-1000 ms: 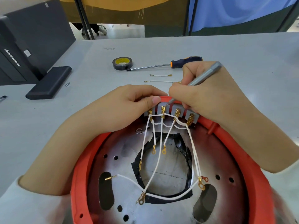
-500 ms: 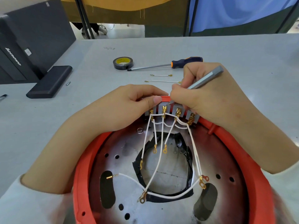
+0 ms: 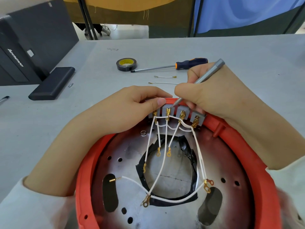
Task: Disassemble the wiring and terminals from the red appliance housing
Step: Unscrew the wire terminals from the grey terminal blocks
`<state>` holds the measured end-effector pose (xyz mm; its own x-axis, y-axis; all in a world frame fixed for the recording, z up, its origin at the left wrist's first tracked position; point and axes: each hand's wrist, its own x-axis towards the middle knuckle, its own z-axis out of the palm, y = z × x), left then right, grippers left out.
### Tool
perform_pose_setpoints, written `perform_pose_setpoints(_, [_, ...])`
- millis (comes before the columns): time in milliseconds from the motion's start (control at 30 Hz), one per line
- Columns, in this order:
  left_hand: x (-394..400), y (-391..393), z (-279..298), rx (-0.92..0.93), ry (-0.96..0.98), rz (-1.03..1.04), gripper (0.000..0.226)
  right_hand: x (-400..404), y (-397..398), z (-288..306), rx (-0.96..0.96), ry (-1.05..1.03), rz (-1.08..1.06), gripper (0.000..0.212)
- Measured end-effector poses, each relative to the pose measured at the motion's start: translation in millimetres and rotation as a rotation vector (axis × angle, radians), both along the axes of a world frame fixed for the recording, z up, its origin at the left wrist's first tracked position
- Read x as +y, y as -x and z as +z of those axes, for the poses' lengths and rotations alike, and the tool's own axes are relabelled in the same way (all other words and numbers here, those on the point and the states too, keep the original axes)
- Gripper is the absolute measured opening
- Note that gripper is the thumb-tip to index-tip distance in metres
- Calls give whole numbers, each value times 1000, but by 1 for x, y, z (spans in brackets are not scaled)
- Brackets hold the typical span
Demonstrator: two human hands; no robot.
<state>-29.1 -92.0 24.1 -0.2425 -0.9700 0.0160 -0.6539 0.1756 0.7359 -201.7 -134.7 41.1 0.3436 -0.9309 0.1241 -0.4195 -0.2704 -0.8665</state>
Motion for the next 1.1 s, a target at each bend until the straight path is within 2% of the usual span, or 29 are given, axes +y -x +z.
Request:
perform_pose_setpoints(133, [0, 0, 0, 4, 0, -2, 26, -1, -1, -1, 14, 15, 9, 37])
perform_pose_setpoints(267, [-1, 0, -1, 2, -5, -1, 26, 3, 4, -5, -61, 99, -12, 30])
perform_pose_setpoints(400, [0, -1, 0, -17, 3, -10, 26, 5, 5, -6, -2, 160, -12, 31])
perform_pose_setpoints(867, [0, -1, -1, -30, 15, -11, 26, 8, 6, -6, 24, 171, -2, 31])
perform_pose_setpoints(1100, [-1, -2, -2, -20, 8, -16, 24, -2, 3, -3, -22, 40, 0, 34])
